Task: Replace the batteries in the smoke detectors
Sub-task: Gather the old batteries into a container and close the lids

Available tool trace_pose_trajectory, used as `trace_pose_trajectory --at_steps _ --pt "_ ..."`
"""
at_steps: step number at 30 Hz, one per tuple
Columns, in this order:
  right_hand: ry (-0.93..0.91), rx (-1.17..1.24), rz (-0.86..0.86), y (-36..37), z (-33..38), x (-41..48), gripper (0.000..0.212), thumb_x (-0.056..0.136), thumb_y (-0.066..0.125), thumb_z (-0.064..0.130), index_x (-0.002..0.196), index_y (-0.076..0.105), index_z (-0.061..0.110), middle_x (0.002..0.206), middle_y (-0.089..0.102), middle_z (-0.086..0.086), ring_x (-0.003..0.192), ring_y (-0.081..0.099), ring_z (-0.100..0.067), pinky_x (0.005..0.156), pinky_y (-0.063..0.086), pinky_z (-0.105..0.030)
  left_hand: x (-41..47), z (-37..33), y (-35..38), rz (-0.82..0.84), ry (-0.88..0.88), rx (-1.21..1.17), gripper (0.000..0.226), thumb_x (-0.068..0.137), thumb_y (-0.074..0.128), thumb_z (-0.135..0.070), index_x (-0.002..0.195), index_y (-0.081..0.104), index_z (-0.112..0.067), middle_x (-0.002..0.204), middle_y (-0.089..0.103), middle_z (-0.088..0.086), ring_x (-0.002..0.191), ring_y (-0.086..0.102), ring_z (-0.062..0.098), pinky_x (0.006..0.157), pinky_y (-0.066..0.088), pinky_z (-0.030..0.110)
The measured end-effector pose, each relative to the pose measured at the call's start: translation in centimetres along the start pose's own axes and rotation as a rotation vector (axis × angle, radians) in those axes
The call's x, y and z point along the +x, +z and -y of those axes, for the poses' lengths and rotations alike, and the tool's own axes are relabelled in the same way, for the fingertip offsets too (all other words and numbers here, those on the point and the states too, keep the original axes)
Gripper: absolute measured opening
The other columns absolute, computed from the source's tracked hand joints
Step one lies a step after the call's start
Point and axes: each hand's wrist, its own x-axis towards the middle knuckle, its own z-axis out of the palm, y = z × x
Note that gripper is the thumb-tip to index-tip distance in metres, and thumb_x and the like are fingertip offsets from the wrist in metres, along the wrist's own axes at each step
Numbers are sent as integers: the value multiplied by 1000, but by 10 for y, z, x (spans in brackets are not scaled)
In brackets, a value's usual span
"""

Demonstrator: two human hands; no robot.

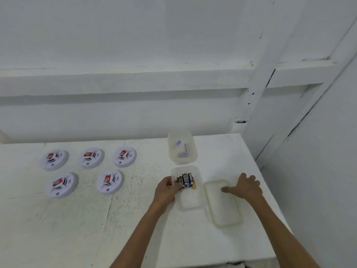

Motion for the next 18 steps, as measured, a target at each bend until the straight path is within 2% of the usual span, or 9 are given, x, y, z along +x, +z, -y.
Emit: trace_pose_trajectory --at_steps 3,5,7,9,11,13,14,16,18 --pt "-7 -28 0 9 -19 -13 111 60 79 71 139 32 8 137 42 -17 125 45 -35 93 46 -44 -25 7 10 -50 134 143 17 96 68 -30 112 64 -33 103 68 -10 96 65 13 83 56 34" --pt "-47 34 -16 15 -23 -20 92 66 80 64 126 41 7 121 55 -13 106 56 -28 73 47 -33 -38 7 11 -89 200 183 15 100 63 -31 114 65 -35 102 69 -11 94 64 10 78 53 27" --pt "-93 112 -7 23 -26 -25 66 72 80 57 104 51 7 100 62 -8 88 61 -23 57 39 -27 -46 10 8 -113 224 205 11 101 60 -34 109 68 -37 100 72 -6 93 66 13 81 55 34" --pt "-140 174 -6 25 -30 -31 53 75 79 51 91 51 10 88 60 -4 83 60 -21 51 35 -26 -55 11 5 -111 224 214 12 101 59 -38 96 68 -44 95 74 0 90 66 16 82 56 41" --pt "-155 329 -5 18 -27 -38 50 78 81 41 100 47 11 95 55 -3 87 57 -22 60 43 -28 -55 13 0 -103 210 221 15 98 63 -40 86 68 -47 92 72 13 82 65 21 78 57 47" --pt "-168 570 21 7 -19 -48 46 81 79 26 108 46 9 96 63 -6 85 66 -27 72 55 -38 -52 15 -6 -86 193 230 7 89 68 -40 84 73 -37 93 68 22 75 61 21 74 58 52" --pt "-187 643 5 3 -13 -54 43 82 76 20 110 45 9 92 69 -9 78 70 -28 73 58 -40 -50 16 -7 -76 191 235 10 87 69 -38 88 74 -29 92 67 24 74 60 21 73 58 54" --pt "-271 606 -131 -1 3 -68 37 85 67 16 113 44 12 85 71 -11 69 70 -25 64 56 -37 -50 15 -5 -58 170 200 19 92 69 -34 93 73 -16 90 66 23 78 63 26 70 59 54" --pt "-349 460 -328 -1 25 -86 33 90 61 20 117 44 15 81 65 -9 69 62 -25 54 45 -33 -55 9 -4 -28 157 115 22 98 63 -40 91 73 -21 94 71 16 85 69 30 66 63 45"
